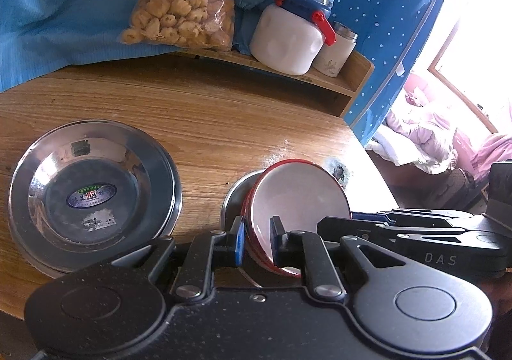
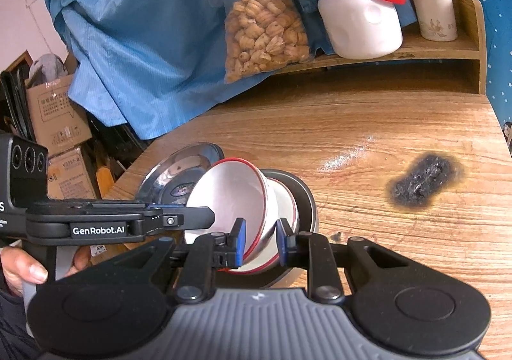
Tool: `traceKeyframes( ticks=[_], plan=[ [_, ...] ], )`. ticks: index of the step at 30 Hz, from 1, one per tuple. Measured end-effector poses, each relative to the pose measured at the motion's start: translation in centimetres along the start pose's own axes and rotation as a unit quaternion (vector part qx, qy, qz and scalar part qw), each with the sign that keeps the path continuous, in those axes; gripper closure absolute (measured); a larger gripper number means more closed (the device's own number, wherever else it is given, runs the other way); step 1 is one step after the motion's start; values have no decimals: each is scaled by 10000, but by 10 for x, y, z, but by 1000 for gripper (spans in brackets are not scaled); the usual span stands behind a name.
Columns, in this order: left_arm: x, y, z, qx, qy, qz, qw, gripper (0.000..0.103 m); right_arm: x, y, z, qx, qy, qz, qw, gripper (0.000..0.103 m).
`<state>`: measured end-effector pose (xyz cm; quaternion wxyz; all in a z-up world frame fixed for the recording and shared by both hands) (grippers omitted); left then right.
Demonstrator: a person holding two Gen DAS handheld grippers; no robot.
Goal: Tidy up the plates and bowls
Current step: 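Lift the white bowl with both grippers and lower it into the stacked white bowl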
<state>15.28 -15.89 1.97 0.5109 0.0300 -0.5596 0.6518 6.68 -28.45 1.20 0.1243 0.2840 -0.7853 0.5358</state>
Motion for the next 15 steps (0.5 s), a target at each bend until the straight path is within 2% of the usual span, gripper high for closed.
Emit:
traceKeyframes(
  ticks=[15],
  plan=[
    [-2,2,-1,-41,28,-63,10000,87,-2,-2,-5,274,200,-27,9994,77]
  ],
)
Point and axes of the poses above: each gripper's, at about its wrist camera, not at the fingertips, and x roughly against the way its jaws point, z to its right, y to its underside, the point moved 8 cm from there along -x, roughly the way its jaws point, and after that the axes turned 6 degrees about z, right-handed, at the moved point
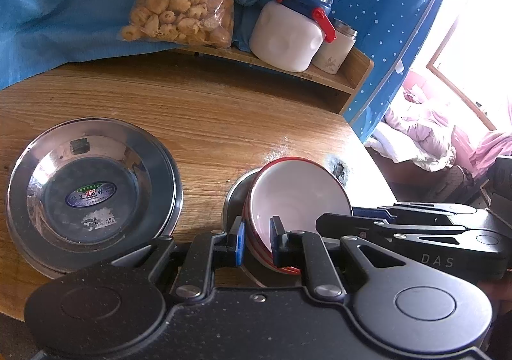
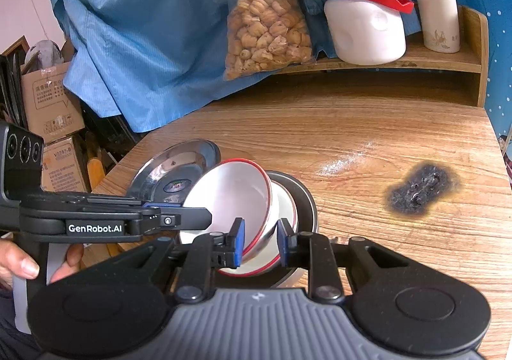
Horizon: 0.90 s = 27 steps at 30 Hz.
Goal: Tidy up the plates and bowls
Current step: 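Lift the white bowl with both grippers and lower it into the stacked white bowl, then open both grippers to release the white bowl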
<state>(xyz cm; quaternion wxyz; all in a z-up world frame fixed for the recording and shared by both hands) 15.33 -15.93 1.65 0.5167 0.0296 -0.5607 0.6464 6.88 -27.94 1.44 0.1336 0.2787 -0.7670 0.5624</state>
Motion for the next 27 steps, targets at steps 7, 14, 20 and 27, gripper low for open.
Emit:
traceKeyframes(
  ticks=[7,14,20,27],
  plan=[
    [-2,0,2,-129,-30,-42,9999,87,1,-1,-2,225,157,33,9996,76],
    [-3,-1,3,-149,-52,-19,9999,87,2,0,2,294,266,38,9992,72],
    [-2,-2,4,-122,-23,8,9999,85,2,-1,2,302,216,54,9993,71],
    [7,-8,6,-128,-19,179,9998,67,9,-2,1,308,116,105,9994,58]
  ],
)
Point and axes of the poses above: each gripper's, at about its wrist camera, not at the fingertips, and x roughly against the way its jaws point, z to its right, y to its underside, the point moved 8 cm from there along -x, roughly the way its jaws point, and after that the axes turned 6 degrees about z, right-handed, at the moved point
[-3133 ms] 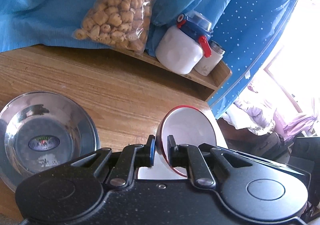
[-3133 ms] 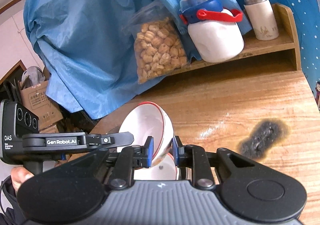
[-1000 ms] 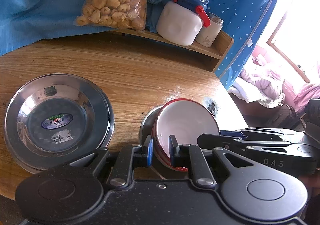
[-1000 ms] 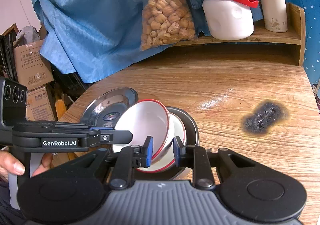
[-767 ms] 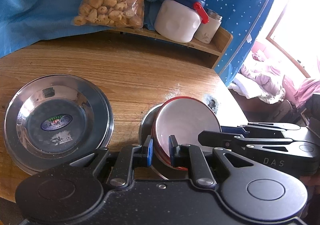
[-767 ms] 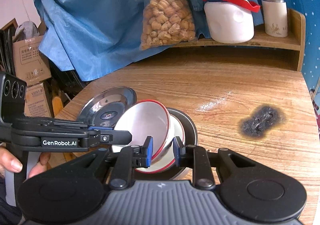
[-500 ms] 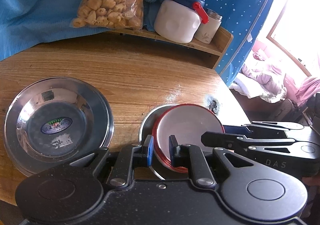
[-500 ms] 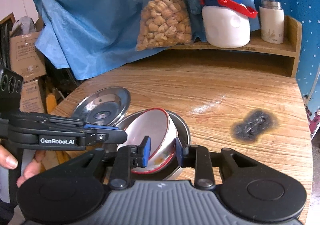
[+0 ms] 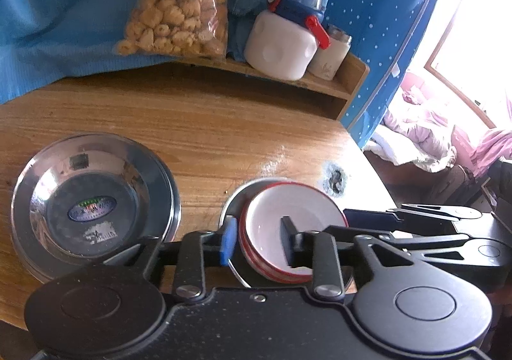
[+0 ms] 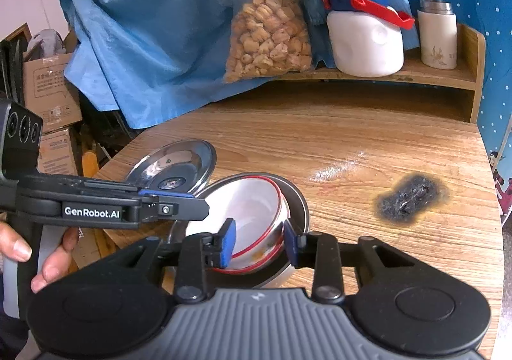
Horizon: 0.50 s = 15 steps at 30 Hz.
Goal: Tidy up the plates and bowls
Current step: 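Open both grippers to release the white bowl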
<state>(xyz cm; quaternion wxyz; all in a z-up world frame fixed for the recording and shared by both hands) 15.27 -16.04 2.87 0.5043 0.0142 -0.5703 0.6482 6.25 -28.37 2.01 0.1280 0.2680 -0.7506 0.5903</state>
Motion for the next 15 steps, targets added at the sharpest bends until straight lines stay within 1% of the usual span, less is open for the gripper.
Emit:
traceKeyframes(
  ticks=[1,2,3,4,5,6,7,8,9,11,15],
  plan=[
    [2,-2,0,-15,-15,39,10000,62,2,-1,1,10,14,31,10000,54],
    [4,-3,0,-35,-38,80,10000,56,4,-3,1,22,29,70,10000,47],
    [6,-5,0,-56,-59,121,9999,50,6,-4,2,33,48,96,9999,42],
    [8,-7,-1,-56,-101,169,9998,36,8,-6,3,40,73,125,9999,40],
    [10,-8,-2,-38,-142,225,9996,23,10,-7,5,40,100,153,9998,33],
    [12,-10,-2,-29,-180,293,9994,18,11,-9,7,34,124,188,9997,27],
    [13,-11,-2,-37,-204,345,9992,10,12,-11,10,17,145,216,9997,23],
    [14,-13,-2,-47,-217,387,9990,2,14,-12,12,-8,170,244,9996,14],
    [15,-14,-3,-46,-219,434,9988,1,15,-13,15,-36,198,282,9994,7],
    [14,-15,-4,-11,-247,458,9986,1,17,-15,20,-68,254,325,9991,1],
    [15,-14,-10,67,-354,478,9982,1,18,-13,31,-41,500,383,9980,0]
  ],
)
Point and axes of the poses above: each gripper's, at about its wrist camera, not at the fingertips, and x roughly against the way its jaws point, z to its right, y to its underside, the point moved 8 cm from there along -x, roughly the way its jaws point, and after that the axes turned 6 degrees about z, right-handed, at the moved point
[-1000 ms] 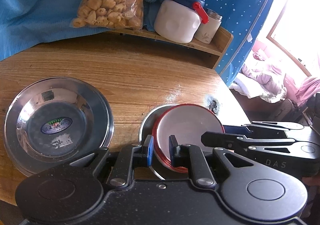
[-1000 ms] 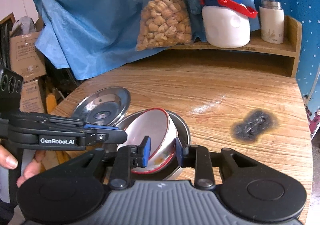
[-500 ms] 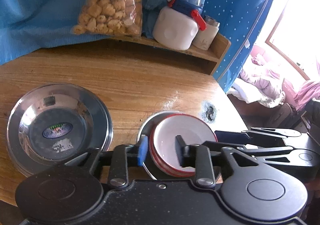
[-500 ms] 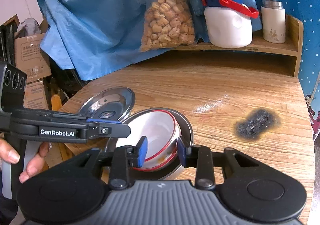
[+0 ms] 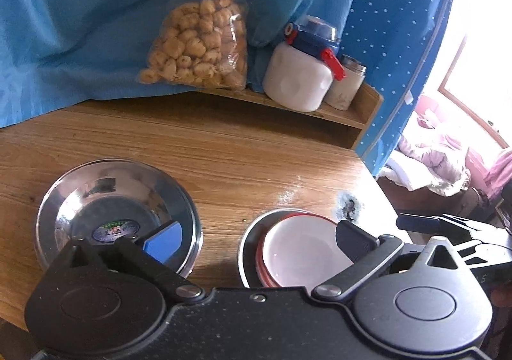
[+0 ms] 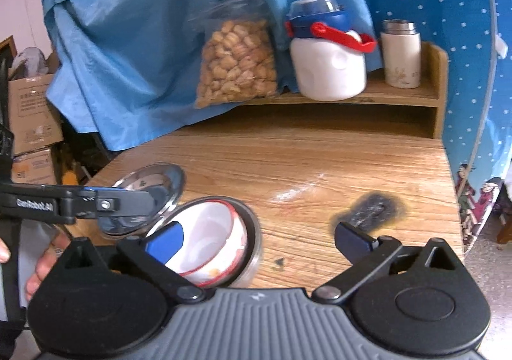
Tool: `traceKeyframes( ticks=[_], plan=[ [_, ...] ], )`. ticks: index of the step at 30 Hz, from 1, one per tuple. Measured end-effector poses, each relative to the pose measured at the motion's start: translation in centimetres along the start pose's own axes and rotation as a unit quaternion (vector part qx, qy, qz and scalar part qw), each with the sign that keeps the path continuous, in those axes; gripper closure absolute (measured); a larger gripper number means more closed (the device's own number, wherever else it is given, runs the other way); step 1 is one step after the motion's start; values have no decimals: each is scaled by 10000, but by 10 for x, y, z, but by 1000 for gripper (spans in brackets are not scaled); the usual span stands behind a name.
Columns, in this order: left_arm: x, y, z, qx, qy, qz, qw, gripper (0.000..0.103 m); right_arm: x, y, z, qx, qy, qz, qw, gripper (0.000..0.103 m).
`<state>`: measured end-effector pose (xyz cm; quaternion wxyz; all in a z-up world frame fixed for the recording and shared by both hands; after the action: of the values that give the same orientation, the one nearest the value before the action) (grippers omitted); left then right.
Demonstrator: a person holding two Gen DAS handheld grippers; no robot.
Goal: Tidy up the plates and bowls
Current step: 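Open both grippers to release the white bowl, then move both grippers to the rim of the steel bowl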
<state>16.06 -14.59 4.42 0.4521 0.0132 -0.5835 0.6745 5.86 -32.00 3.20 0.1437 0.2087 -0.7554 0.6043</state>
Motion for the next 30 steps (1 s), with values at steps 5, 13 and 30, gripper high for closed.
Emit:
traceKeyframes(
  ticks=[5,13,30],
  plan=[
    [6,8,-9,-313,-341,38,9989,1,-3,9,14,226,506,-141,9984,0],
    [21,41,-9,-656,-615,-318,9954,1,-2,13,21,576,831,-311,9944,0],
    [6,63,-21,685,-711,-443,9941,1,-16,10,11,1265,1404,-169,9818,0]
  ],
)
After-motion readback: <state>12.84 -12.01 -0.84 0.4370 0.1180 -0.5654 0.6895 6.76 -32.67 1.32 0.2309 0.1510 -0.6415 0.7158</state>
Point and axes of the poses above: each gripper's, at about its wrist camera, not at the fingertips, and x roughly against the way its jaws point, z to its right, y to its underside, the point moved 8 cm from there along -x, roughly the way its jaws point, and after that the axes turned 6 degrees about z, right-handed, at the moved point
